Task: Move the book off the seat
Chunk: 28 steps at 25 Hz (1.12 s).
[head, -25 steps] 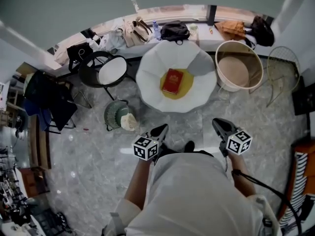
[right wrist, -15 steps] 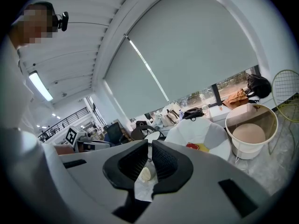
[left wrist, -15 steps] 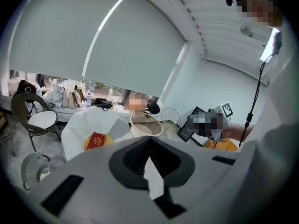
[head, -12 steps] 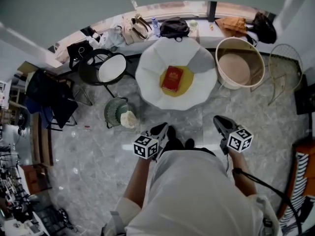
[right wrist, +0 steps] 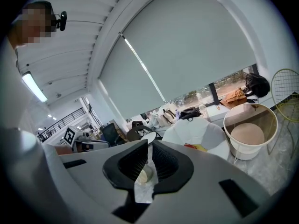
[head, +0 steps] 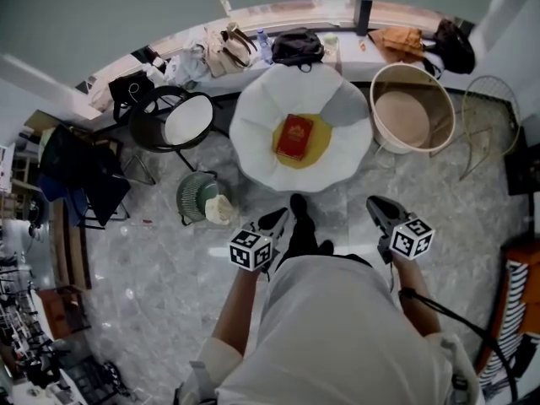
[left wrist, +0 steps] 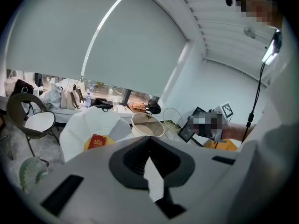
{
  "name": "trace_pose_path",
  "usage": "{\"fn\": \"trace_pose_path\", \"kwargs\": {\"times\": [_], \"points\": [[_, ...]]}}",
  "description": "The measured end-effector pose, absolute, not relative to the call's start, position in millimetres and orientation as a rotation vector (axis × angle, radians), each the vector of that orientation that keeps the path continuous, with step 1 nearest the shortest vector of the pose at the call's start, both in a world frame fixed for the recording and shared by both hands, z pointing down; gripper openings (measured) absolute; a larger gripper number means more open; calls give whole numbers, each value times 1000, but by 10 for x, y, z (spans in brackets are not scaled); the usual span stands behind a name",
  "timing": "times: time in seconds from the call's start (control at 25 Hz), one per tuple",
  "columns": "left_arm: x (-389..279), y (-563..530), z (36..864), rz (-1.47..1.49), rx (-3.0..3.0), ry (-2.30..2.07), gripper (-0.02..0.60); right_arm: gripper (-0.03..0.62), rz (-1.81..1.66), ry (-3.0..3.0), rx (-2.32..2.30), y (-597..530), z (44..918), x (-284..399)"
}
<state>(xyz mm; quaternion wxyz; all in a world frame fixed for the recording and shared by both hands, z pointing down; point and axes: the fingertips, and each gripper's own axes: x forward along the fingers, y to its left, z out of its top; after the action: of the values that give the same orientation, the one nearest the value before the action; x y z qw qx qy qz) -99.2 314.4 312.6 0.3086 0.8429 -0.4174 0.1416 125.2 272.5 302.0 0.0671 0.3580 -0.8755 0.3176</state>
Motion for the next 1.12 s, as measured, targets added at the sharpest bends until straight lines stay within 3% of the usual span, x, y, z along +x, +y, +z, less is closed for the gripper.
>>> {"fn": "trace_pose_path", "kwargs": {"times": [1.12], "points": [[-2032, 994, 3465, 401, 2200, -1019, 2, 48, 956, -2517, 1024, 659, 3161, 20]]}}
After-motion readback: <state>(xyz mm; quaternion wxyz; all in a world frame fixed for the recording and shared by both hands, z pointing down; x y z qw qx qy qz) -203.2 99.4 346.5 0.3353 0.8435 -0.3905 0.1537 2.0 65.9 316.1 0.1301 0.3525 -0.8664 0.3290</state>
